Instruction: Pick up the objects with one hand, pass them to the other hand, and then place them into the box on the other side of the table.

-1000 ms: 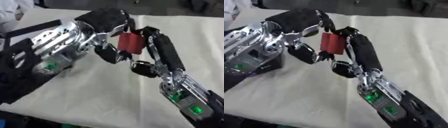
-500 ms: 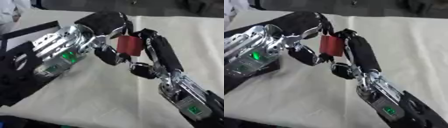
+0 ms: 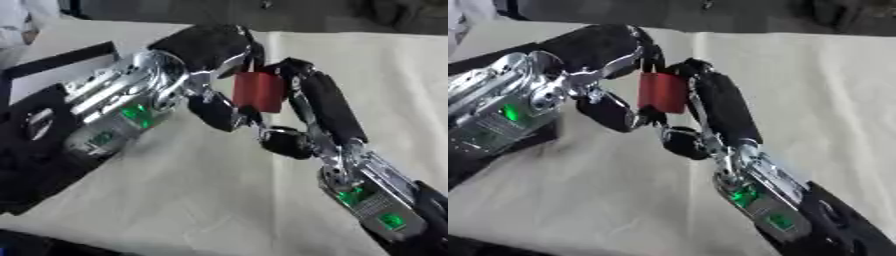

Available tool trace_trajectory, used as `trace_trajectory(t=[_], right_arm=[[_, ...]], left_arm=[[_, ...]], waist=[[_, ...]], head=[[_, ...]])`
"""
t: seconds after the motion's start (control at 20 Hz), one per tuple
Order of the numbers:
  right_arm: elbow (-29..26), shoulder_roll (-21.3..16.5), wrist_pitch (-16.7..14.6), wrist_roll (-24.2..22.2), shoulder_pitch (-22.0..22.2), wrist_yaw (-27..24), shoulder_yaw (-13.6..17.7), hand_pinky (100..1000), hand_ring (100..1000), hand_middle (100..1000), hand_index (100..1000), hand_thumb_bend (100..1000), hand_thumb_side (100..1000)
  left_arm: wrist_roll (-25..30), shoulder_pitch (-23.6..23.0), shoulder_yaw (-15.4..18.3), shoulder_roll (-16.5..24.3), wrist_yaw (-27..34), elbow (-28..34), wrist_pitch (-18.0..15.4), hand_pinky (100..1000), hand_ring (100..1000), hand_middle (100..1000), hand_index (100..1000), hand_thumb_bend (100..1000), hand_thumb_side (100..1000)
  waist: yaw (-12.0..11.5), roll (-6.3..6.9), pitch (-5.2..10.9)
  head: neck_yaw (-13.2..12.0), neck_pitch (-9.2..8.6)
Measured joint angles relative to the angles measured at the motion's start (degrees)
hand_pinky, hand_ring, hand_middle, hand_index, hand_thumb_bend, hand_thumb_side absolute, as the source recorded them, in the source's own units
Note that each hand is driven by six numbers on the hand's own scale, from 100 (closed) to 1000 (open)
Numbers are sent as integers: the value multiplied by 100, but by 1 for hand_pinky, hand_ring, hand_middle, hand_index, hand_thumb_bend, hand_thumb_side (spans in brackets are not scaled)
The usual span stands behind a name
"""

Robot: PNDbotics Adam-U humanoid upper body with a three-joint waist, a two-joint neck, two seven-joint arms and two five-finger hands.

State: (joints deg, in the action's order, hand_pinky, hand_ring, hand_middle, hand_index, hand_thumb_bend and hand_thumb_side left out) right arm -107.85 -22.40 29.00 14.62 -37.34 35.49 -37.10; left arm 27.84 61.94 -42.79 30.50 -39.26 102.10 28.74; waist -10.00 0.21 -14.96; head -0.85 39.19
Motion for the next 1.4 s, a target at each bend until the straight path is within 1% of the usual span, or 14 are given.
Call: trace_trajectory(t=[0.1, 0.3, 0.35, 0.4, 0.45, 0.55, 0.6, 0.85, 1.0, 1.2, 1.4], right_arm=[[0, -2, -2, -1, 0, 6, -1, 534, 495, 517, 566, 100, 100], [-2, -2, -14, 16, 1, 8, -2, 533, 494, 516, 566, 100, 100], [-2, -2, -14, 17, 1, 9, -3, 534, 494, 517, 567, 100, 100], [-2, -3, -14, 17, 1, 10, -3, 533, 494, 517, 568, 100, 100], [-2, -3, -14, 17, 2, 12, -3, 532, 493, 517, 568, 100, 100], [-2, -4, -13, 14, 3, 27, -3, 534, 493, 517, 567, 100, 100], [-2, -4, -16, 8, 3, 36, -6, 535, 493, 516, 566, 100, 100], [-32, -4, -16, -32, 3, 95, -32, 534, 492, 515, 565, 100, 100], [-64, -5, -12, -38, 3, 115, -39, 532, 490, 515, 565, 100, 100], [-98, -5, -9, -37, 3, 116, -41, 526, 488, 513, 564, 100, 100], [-110, -6, 13, -25, 3, 100, -43, 510, 483, 513, 566, 100, 100]], left_arm=[[-19, 1, -1, -25, 14, -19, 0, 697, 592, 525, 690, 223, 147], [-55, 5, -5, -31, 21, -30, -32, 684, 556, 485, 646, 231, 126], [-69, 7, -12, -33, 20, -40, -46, 685, 561, 490, 654, 238, 143], [-81, 9, -18, -42, 19, -53, -59, 689, 579, 511, 678, 276, 180], [-89, 10, -22, -47, 14, -58, -73, 691, 586, 519, 686, 300, 197], [-64, 13, -31, -47, 4, -62, -104, 704, 619, 557, 723, 385, 263], [-26, 19, -31, -47, -2, -65, -123, 707, 623, 561, 728, 409, 286], [324, 79, 6, -38, -34, -15, -160, 711, 630, 571, 736, 444, 354], [527, 105, 29, -18, -58, 60, -136, 712, 632, 573, 737, 467, 361], [695, 113, 46, -15, -150, 126, -142, 702, 614, 551, 713, 500, 325], [783, 146, 43, -18, -256, 120, -213, 698, 606, 543, 702, 558, 303]], waist=[[0, 0, 0], [0, 2, 0], [0, 2, 0], [0, 2, 0], [0, 2, -1], [-1, 2, -2], [-1, 2, -2], [-2, 3, -2], [-2, 3, -2], [-2, 3, -2], [1, 5, -2]], head=[[0, 0], [0, 0], [0, 0], [0, 0], [0, 0], [0, 0], [0, 0], [0, 0], [1, 0], [5, -1], [6, -1]])
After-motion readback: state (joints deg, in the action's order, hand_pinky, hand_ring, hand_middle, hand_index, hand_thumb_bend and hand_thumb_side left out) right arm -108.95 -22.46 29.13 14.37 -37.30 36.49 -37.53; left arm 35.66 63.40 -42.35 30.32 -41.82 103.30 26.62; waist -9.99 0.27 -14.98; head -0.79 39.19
